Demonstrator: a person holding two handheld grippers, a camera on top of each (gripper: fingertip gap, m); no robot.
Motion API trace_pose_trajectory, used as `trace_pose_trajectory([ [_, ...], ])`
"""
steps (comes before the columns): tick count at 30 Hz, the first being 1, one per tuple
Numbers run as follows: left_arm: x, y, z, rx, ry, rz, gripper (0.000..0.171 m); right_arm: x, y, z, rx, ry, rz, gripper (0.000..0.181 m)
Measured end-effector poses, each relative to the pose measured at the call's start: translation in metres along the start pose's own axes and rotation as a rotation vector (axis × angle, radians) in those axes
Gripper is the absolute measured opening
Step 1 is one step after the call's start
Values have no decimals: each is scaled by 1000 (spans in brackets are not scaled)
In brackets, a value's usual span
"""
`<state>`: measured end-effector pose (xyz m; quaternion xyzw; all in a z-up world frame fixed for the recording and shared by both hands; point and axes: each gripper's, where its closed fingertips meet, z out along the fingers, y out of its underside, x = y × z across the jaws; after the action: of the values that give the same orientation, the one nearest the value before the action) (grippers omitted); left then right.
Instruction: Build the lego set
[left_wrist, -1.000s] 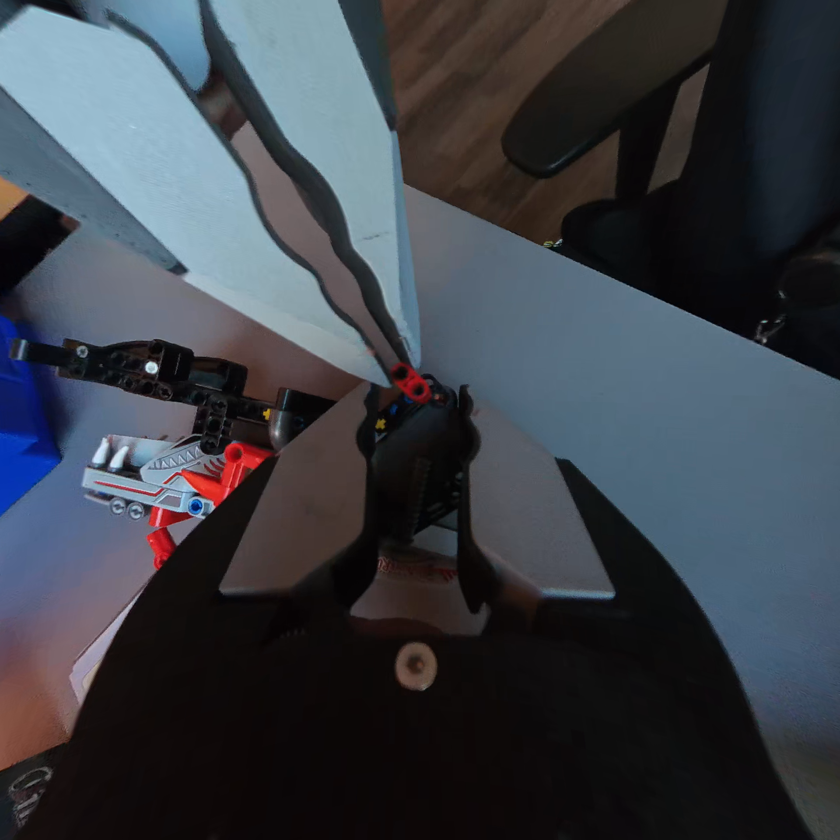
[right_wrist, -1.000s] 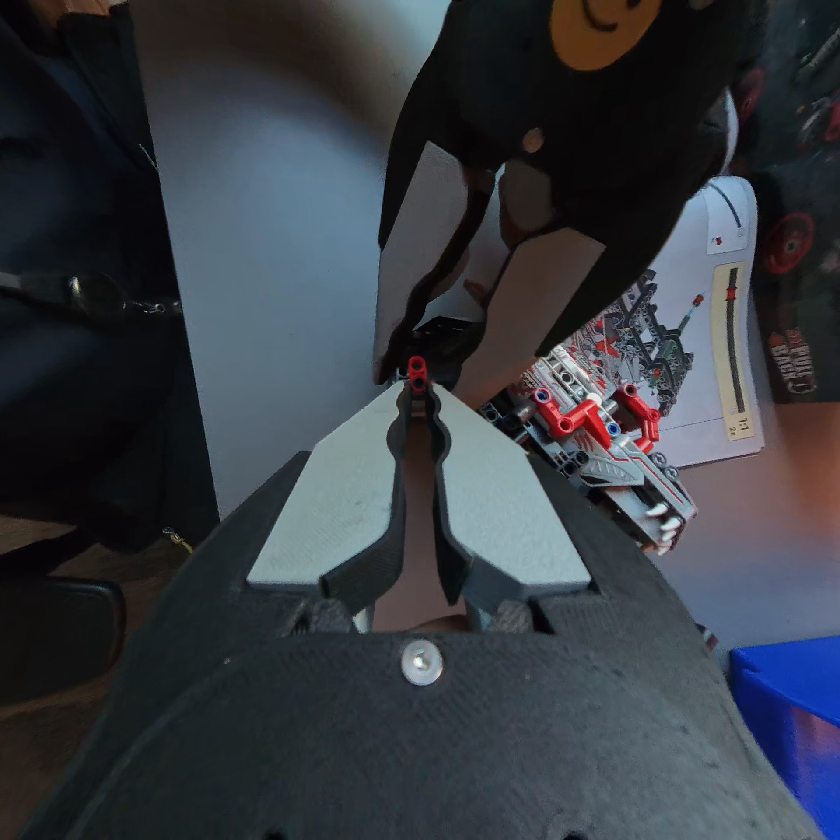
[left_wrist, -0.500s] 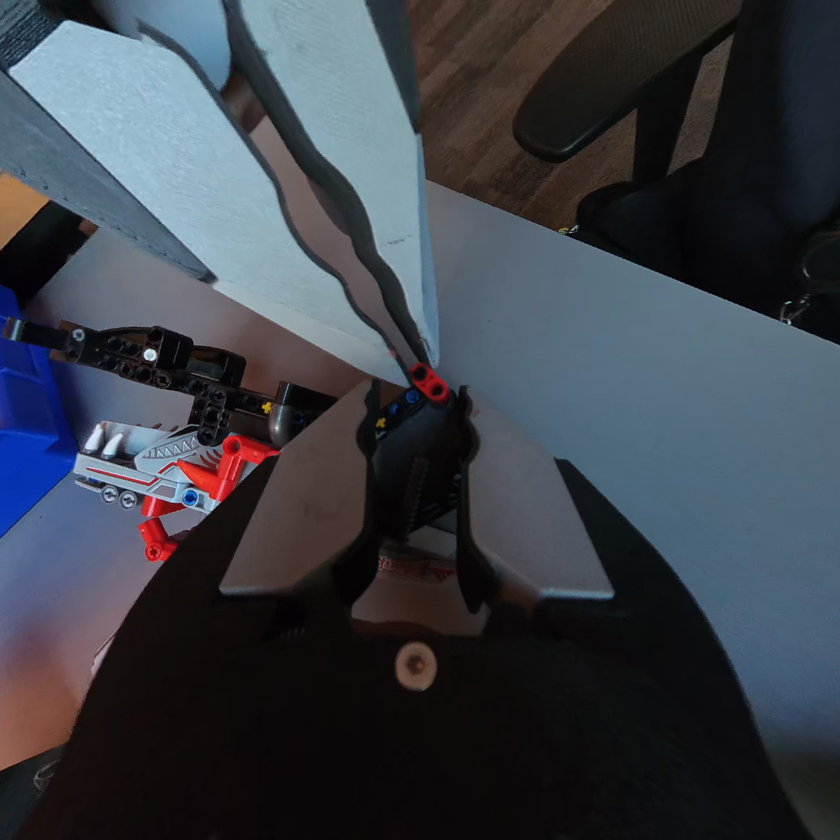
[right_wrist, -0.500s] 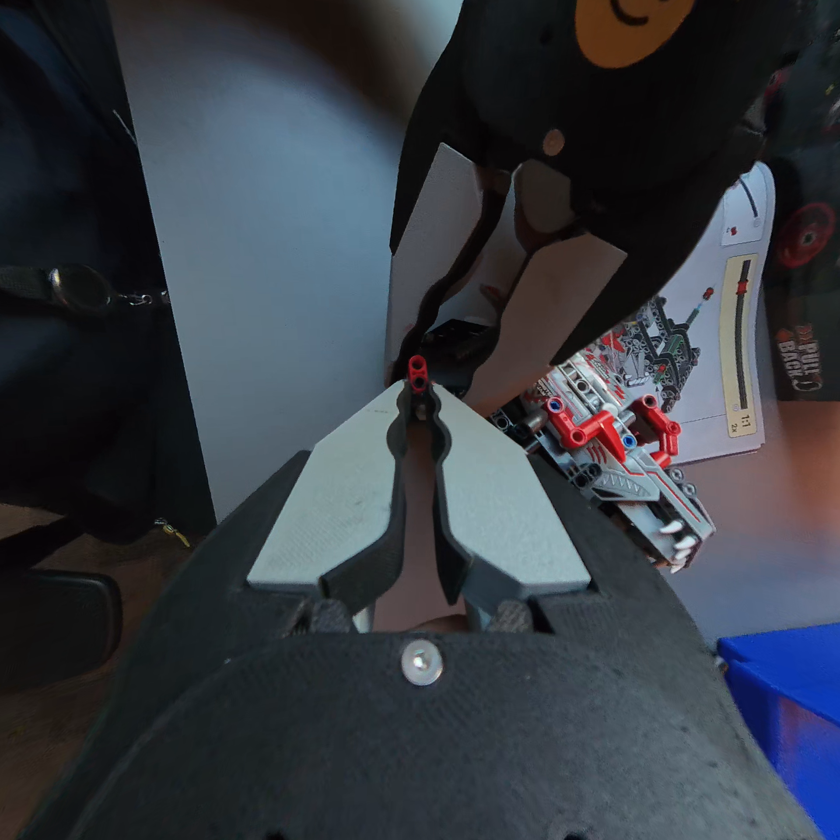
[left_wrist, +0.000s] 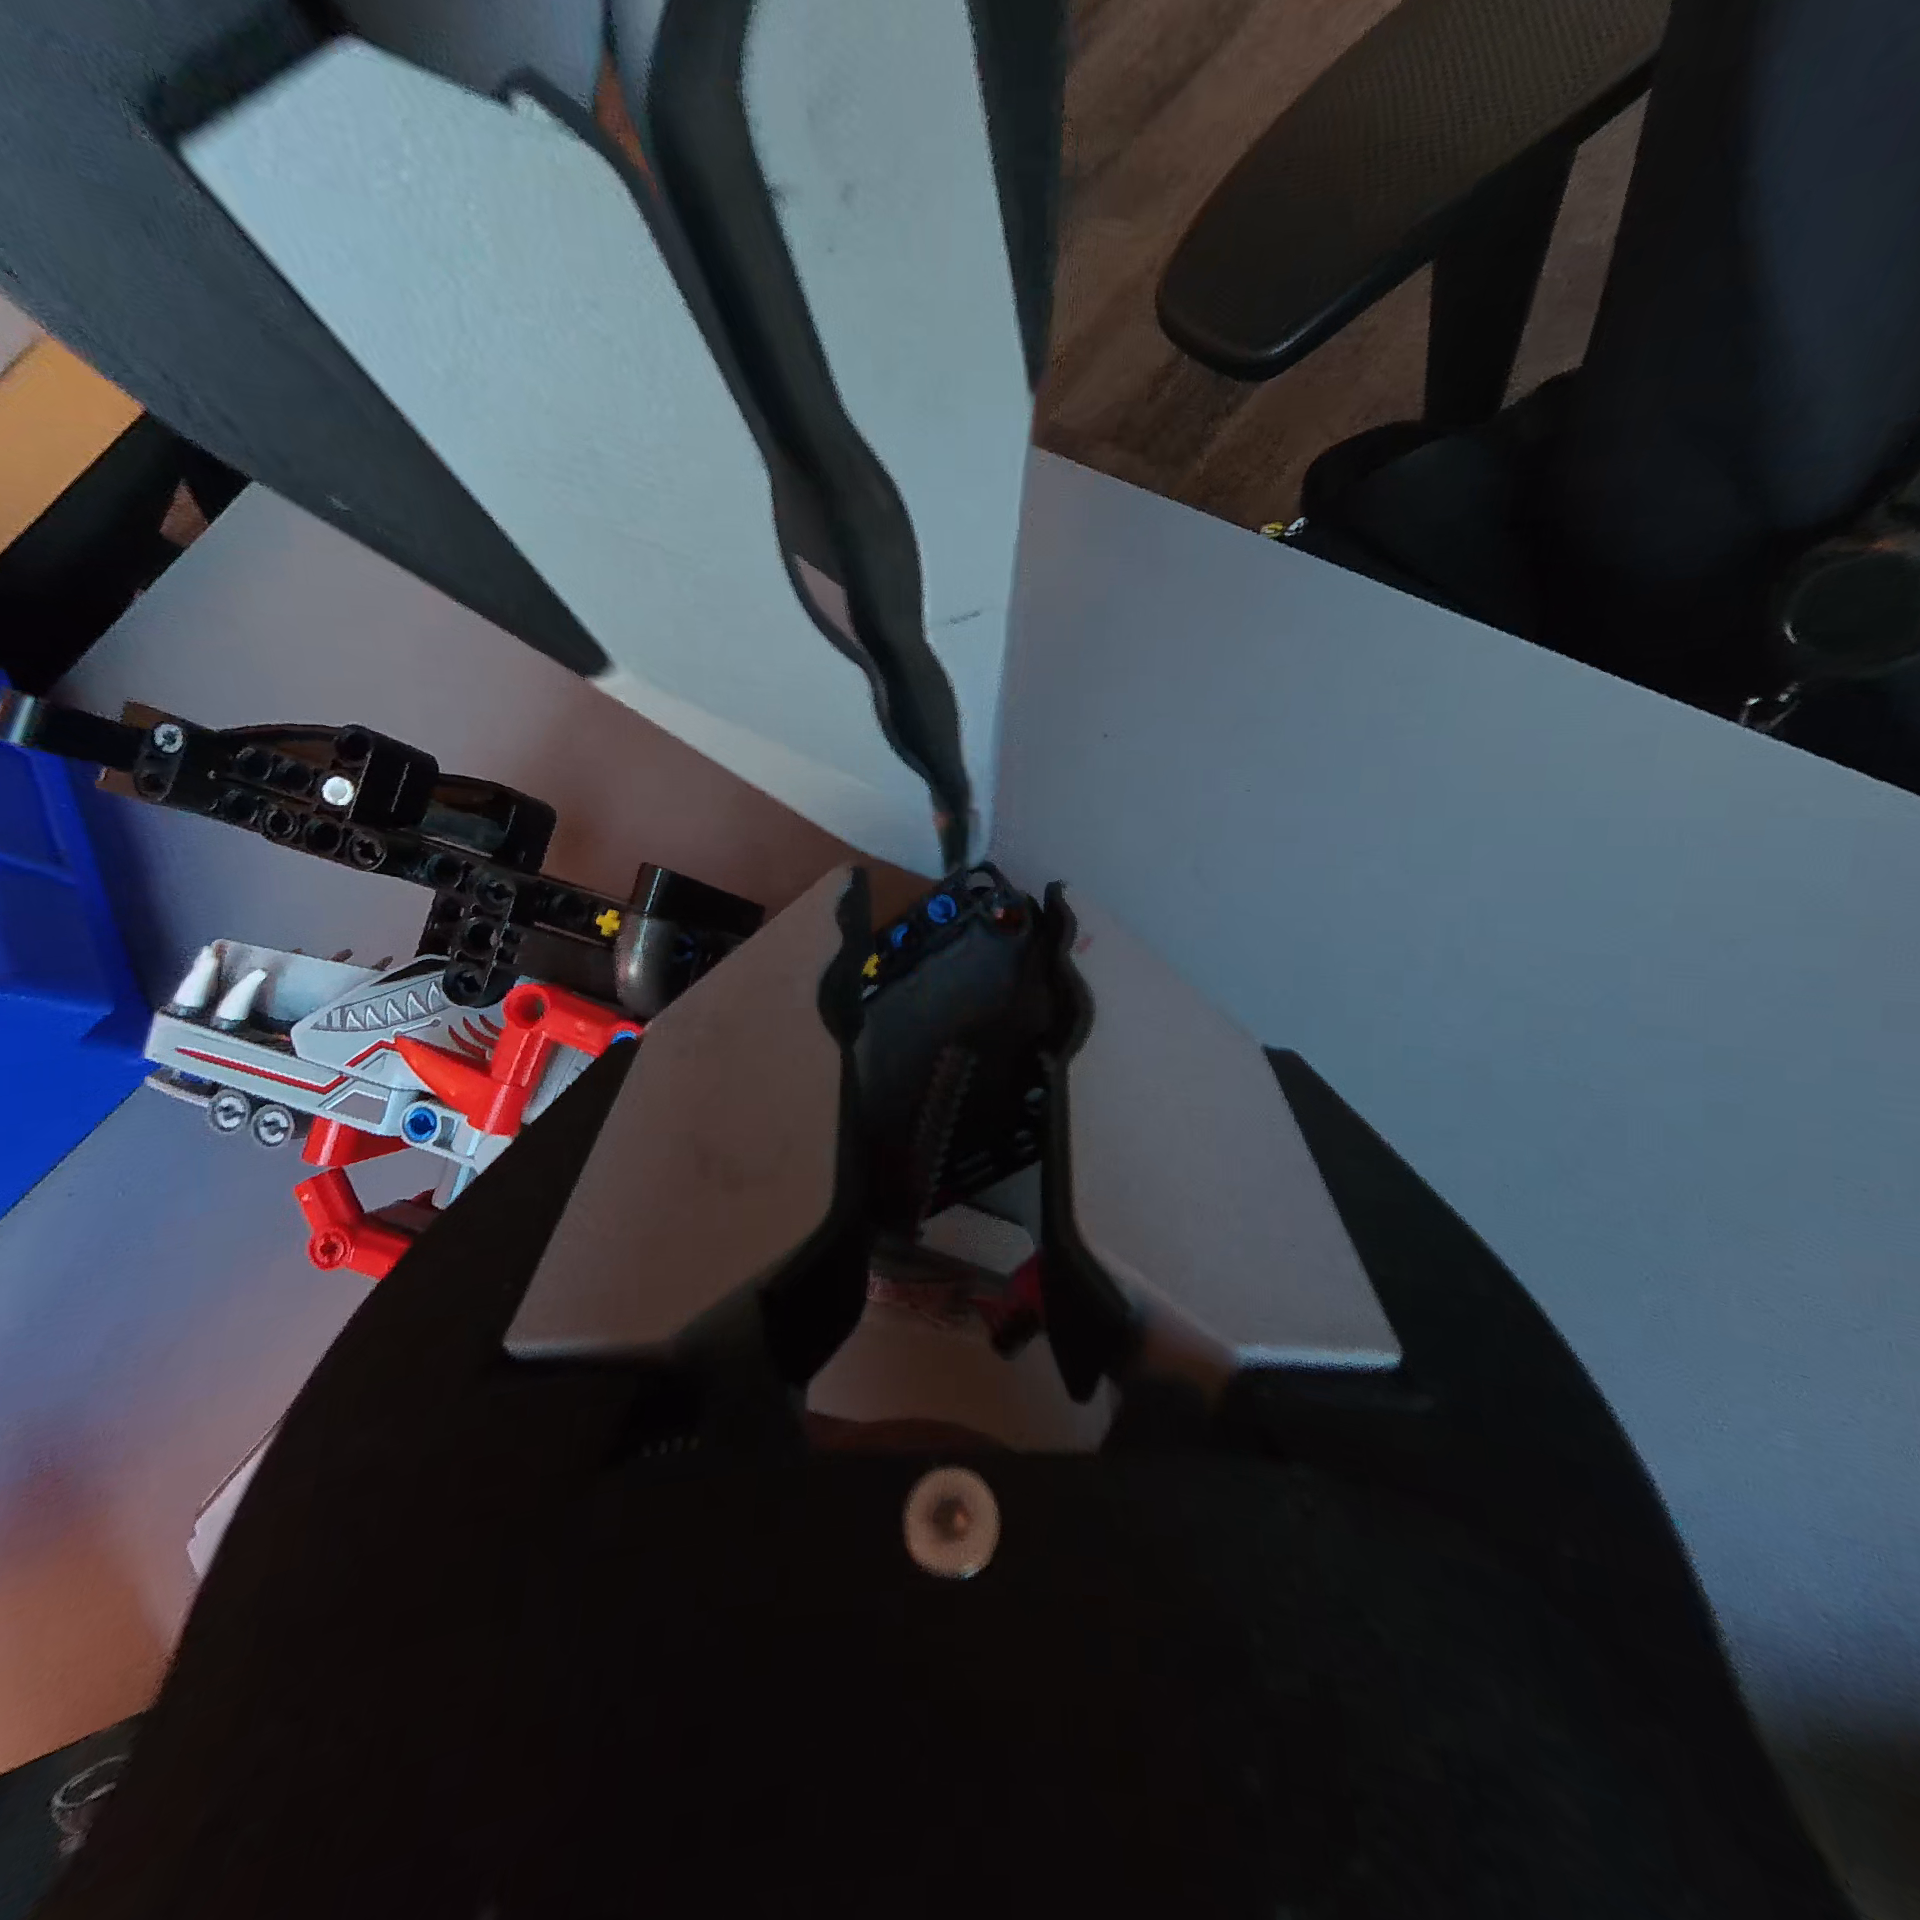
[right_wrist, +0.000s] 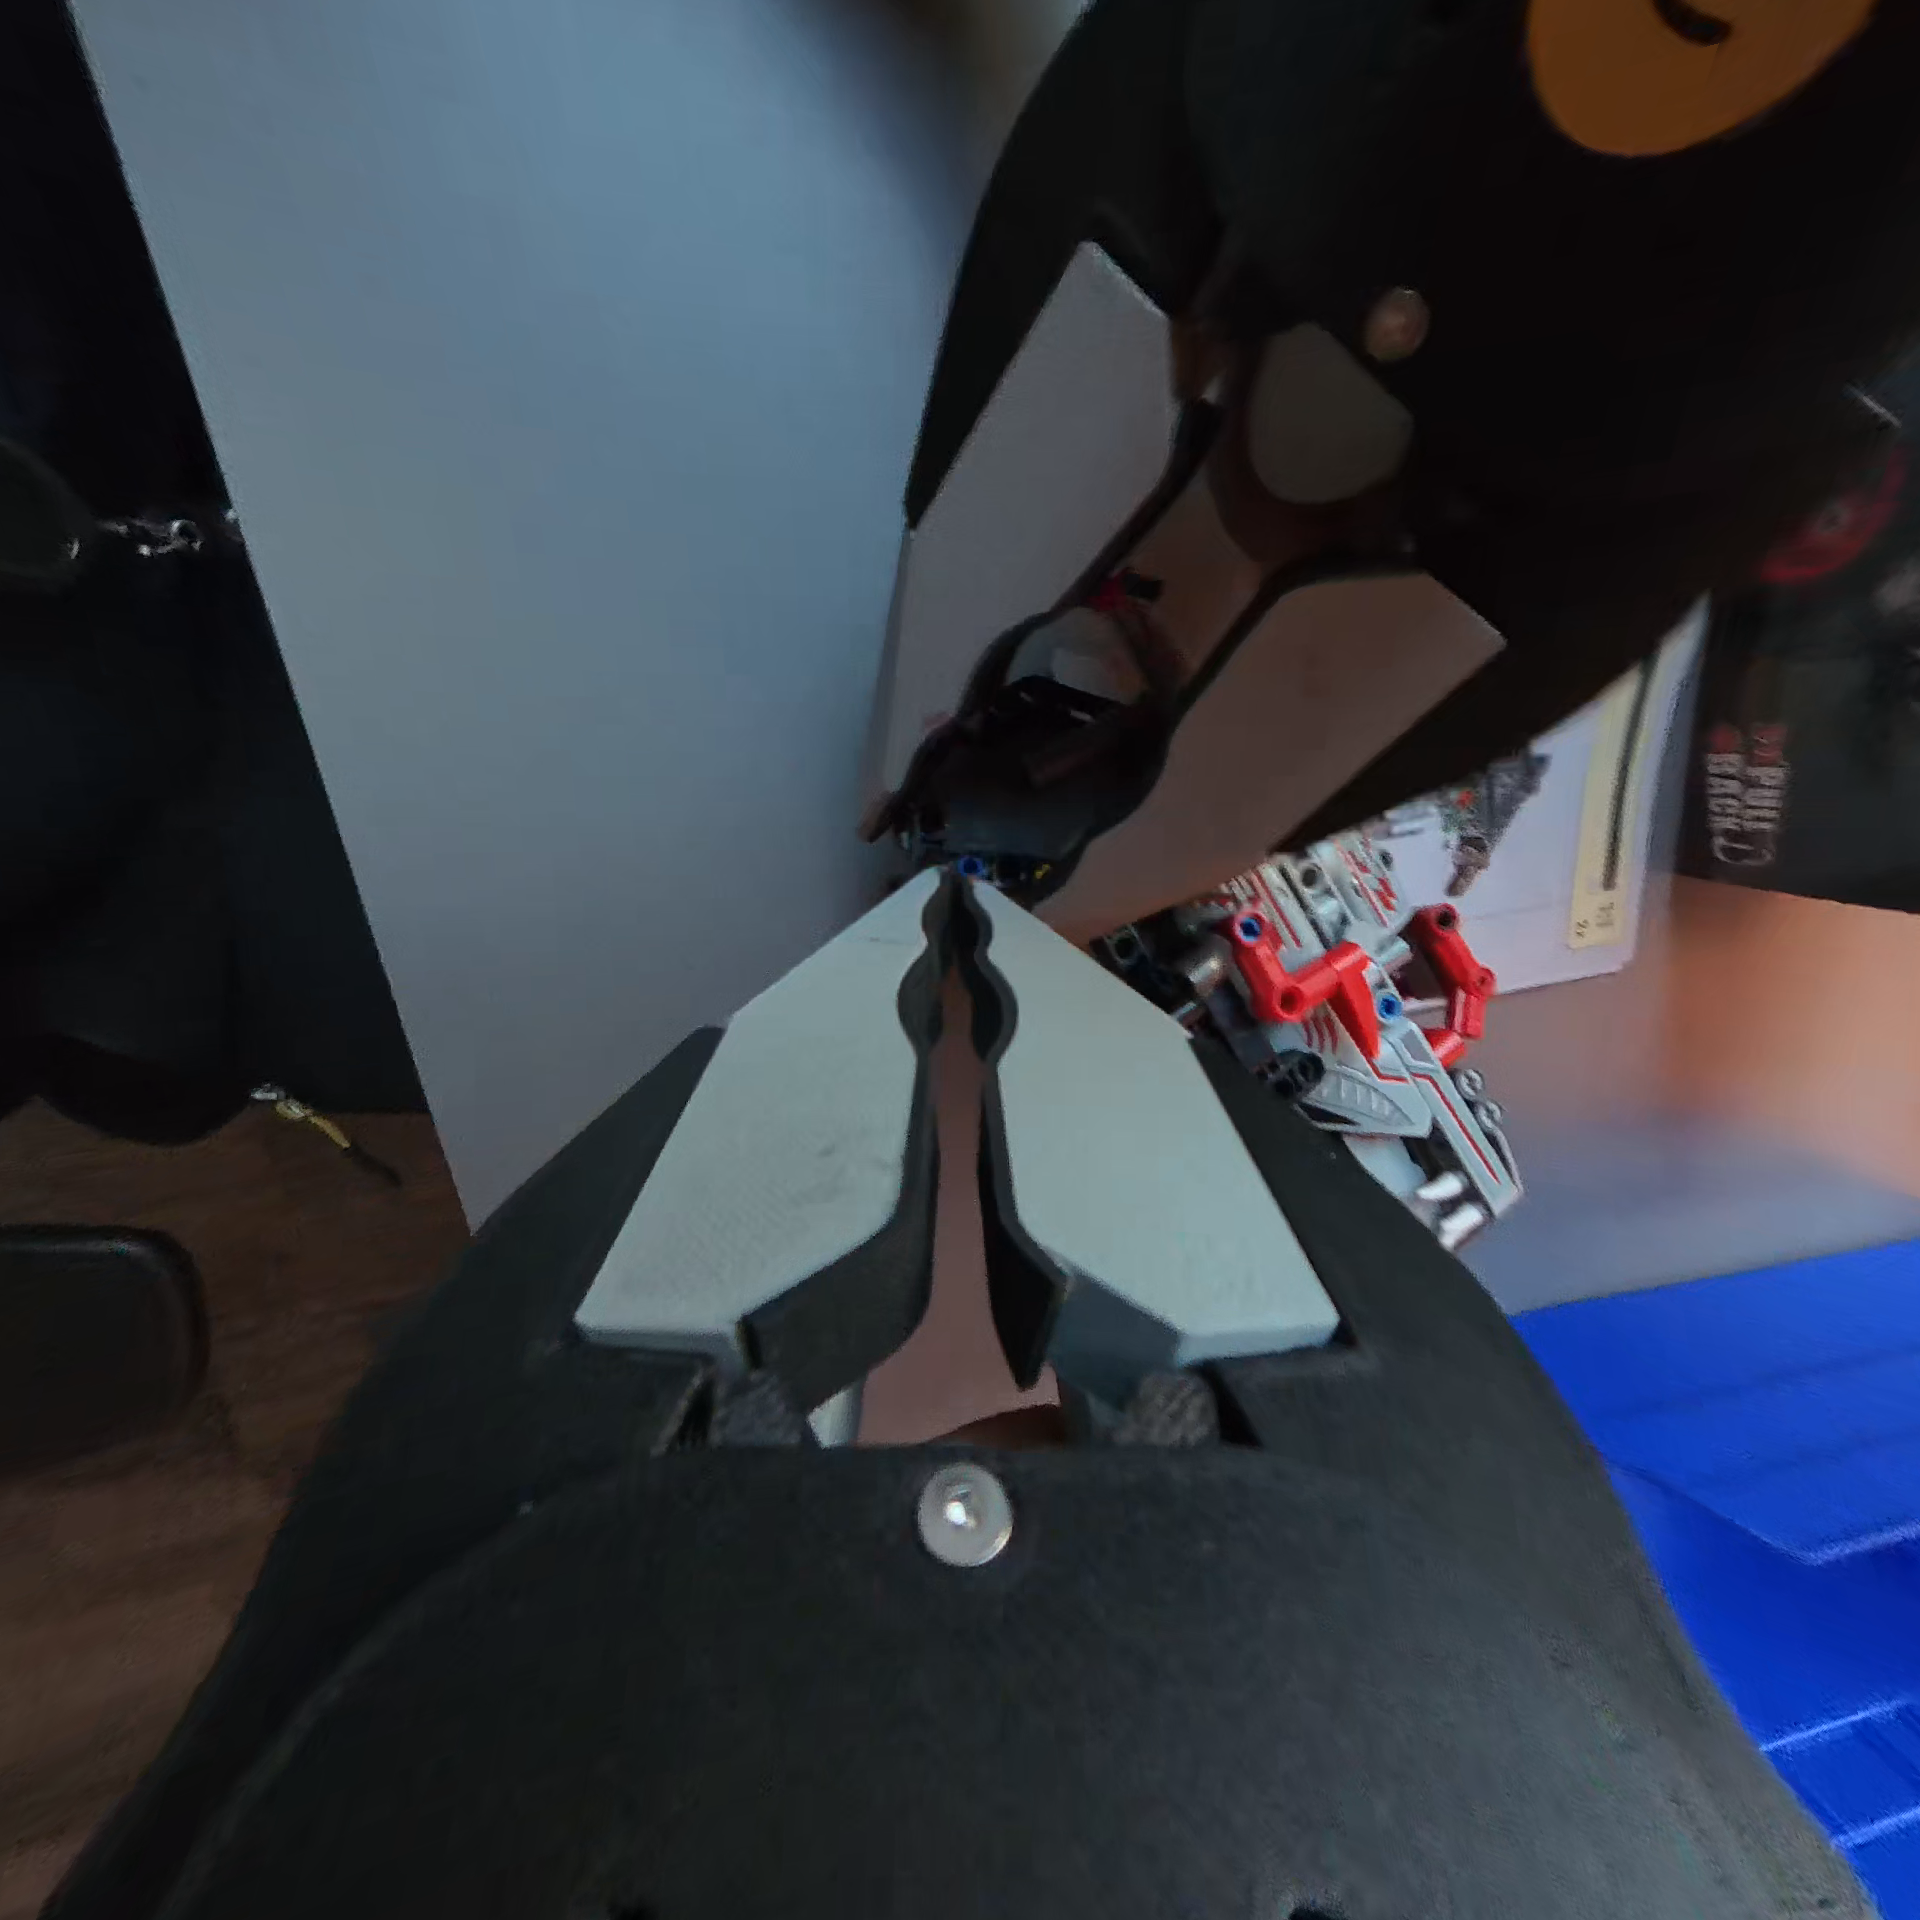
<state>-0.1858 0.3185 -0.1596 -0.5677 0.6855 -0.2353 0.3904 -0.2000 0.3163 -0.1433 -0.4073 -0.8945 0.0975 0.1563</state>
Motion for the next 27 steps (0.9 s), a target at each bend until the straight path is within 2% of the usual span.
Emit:
trace_pose_trajectory([
  [2,-3,-3,-3,26,-36,5,30,2,-1,-8,60,8,77,0],
  [4,-5,-9,-19,36,-120,-1,23,0,-3,-16,181,25,181,0],
  [6,12,-28,-57,97,-139,-55,31,1,2,-23,294,89,267,0],
  [7,19,-37,-81,132,-163,-78,25,1,5,-27,352,117,305,0],
  [10,23,-49,-148,183,-363,-202,21,7,10,-42,502,162,421,7],
  [11,26,-42,-160,155,-421,-260,21,12,13,-48,528,195,445,12],
  [12,25,-24,-167,73,-505,-325,22,20,19,-53,541,242,468,17],
  [14,27,24,-180,-130,-697,-481,26,31,28,-62,557,294,512,23],
  [15,35,40,-178,-153,-726,-580,26,34,32,-63,553,304,538,27],
  [17,47,49,-155,-71,-683,-732,26,33,28,-58,572,287,556,36],
  [18,48,57,-143,-74,-690,-776,23,29,22,-54,589,275,552,37],
  [22,42,72,-100,-196,-654,-753,31,14,3,-33,613,241,522,33],
  [24,33,83,-90,-279,-658,-741,32,4,-2,-23,600,207,508,33],
  [27,21,91,-78,-323,-621,-725,33,7,2,-18,567,253,506,37],
])
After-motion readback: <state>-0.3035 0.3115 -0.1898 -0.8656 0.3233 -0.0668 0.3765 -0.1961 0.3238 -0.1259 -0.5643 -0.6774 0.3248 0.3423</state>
